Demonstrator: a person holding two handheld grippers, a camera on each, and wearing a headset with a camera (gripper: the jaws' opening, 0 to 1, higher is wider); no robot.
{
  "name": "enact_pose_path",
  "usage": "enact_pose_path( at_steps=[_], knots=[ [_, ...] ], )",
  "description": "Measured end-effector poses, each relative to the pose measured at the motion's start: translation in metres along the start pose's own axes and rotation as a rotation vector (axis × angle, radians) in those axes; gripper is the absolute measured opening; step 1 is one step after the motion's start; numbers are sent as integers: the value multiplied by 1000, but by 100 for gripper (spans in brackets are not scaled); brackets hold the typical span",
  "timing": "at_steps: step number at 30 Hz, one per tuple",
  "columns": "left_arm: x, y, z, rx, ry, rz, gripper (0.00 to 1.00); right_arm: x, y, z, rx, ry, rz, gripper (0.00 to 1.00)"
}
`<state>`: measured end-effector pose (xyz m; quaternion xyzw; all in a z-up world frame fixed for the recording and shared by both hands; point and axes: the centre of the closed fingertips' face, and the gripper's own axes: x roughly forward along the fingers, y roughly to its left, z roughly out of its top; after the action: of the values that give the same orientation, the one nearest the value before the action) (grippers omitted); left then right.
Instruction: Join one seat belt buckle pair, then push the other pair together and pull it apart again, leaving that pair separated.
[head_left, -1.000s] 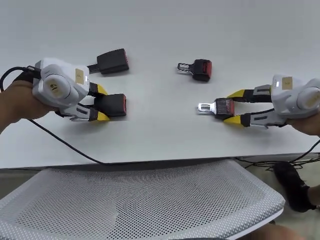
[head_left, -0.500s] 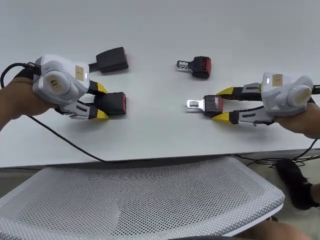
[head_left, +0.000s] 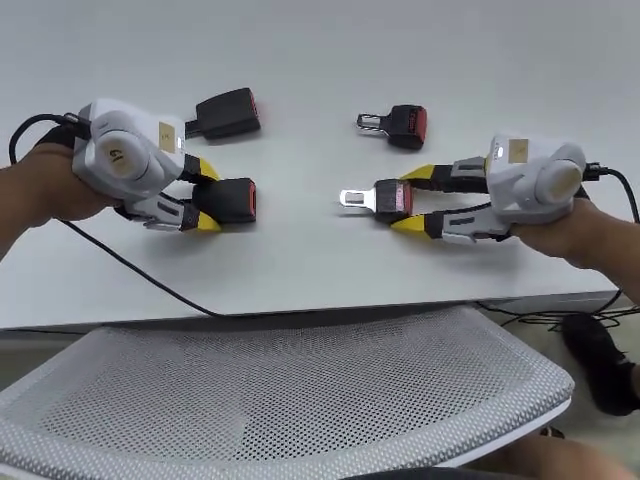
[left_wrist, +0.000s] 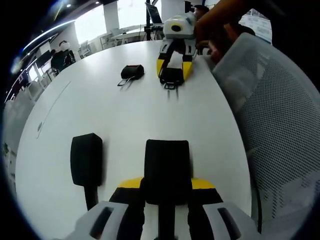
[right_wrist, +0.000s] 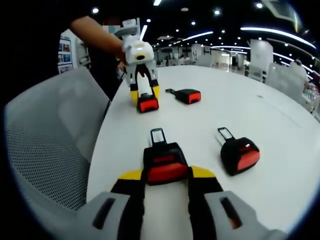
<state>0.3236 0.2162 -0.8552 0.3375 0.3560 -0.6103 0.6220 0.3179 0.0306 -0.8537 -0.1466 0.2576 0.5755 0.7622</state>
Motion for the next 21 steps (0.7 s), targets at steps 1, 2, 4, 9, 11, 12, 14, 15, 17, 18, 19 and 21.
enact_pose_path(
  at_steps=[1,2,4,9,11,12,14,15,17,18,19,21],
  knots=[
    [0,0,0,0,1,0,33,1,0,1,0,-1,0,34],
    [0,0,0,1,3,-2,33,3,1,3,0,-6,1,34],
    [0,0,0,5,8,-5,33,8,3,6,1,-14,6,34],
    [1,0,-1,9,20,-10,33,24,9,17,1,-36,22,34],
    [1,0,-1,9,23,-11,33,31,11,22,-7,-44,31,34],
    [1,0,-1,8,24,-11,33,34,12,25,-9,-46,35,34],
    [0,-1,-1,6,26,-11,33,40,14,31,-33,-51,45,34],
    [0,-1,-1,7,29,-12,33,44,14,32,-36,-41,37,34],
    [0,-1,-1,8,33,-13,33,50,16,35,-35,-37,37,34],
    [0,-1,-1,8,34,-13,33,53,17,36,-35,-37,38,34],
    [0,-1,-1,8,35,-13,33,56,18,37,-37,-35,36,34],
    [1,-1,-2,9,37,-13,33,60,20,41,-39,-35,41,34]
  ],
)
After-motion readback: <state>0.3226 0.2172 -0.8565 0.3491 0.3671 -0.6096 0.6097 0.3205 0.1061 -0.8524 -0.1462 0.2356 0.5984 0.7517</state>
